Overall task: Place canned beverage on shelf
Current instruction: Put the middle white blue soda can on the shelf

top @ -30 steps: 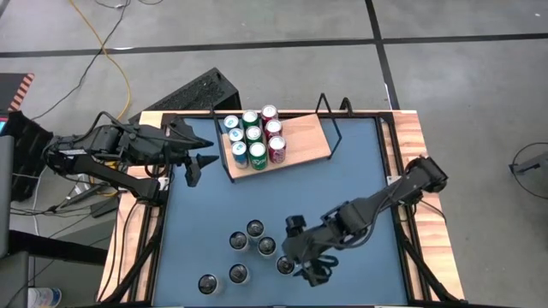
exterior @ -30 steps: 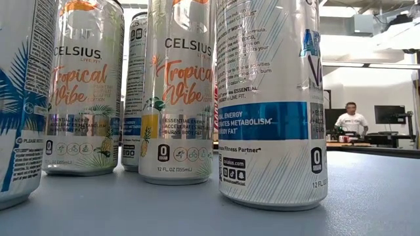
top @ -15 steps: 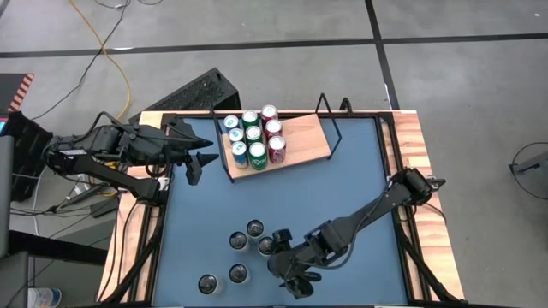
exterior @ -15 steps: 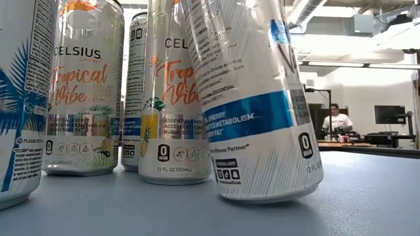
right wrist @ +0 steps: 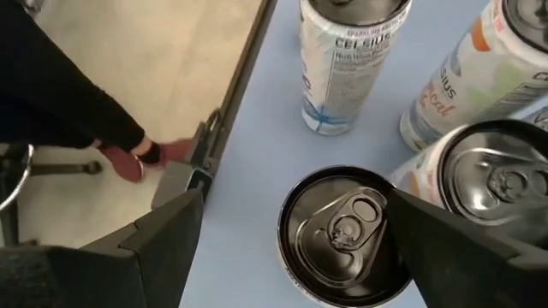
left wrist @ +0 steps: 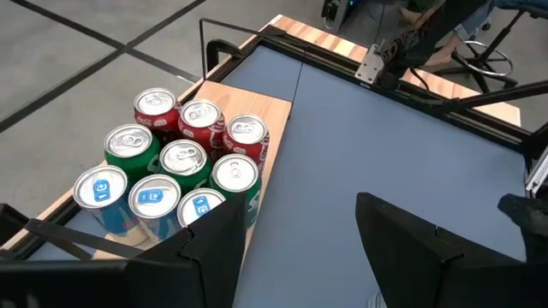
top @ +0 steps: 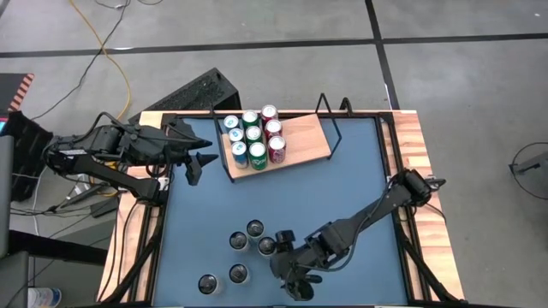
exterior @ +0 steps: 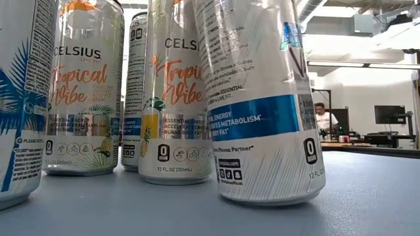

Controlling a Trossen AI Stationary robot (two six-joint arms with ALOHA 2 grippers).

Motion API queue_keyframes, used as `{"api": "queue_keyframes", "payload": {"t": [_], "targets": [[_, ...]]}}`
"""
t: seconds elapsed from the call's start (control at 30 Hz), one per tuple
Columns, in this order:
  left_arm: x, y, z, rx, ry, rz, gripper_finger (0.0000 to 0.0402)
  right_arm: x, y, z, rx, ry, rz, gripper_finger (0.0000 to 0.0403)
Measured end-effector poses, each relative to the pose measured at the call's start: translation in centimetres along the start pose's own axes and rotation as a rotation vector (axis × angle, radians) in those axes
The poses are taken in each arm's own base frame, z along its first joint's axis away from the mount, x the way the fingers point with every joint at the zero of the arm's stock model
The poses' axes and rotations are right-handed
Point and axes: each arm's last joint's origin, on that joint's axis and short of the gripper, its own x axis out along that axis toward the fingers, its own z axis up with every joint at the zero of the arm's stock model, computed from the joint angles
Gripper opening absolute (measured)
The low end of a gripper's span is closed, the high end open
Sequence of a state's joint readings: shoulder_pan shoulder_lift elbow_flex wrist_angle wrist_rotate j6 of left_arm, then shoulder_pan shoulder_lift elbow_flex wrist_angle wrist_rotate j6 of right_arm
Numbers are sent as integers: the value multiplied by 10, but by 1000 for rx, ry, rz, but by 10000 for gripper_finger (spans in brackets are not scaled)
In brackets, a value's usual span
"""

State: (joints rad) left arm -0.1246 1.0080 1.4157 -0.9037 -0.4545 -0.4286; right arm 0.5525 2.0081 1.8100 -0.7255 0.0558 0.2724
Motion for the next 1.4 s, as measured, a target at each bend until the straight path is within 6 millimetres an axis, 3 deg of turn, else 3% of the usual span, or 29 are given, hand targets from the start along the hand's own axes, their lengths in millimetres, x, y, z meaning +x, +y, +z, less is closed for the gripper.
{"api": "queue_keyframes", "payload": {"t": [0.23, 0.63, 1.4], "targets": [[0, 0, 0, 4, 3, 5, 206, -10, 3, 9, -17, -30, -49, 370], [0, 0, -1, 3, 4, 6, 206, -9, 0, -3, -53, 93, -89, 370], [0, 1, -3, 9, 25, 17, 206, -9, 1, -1, -188, 89, -61, 338]]}}
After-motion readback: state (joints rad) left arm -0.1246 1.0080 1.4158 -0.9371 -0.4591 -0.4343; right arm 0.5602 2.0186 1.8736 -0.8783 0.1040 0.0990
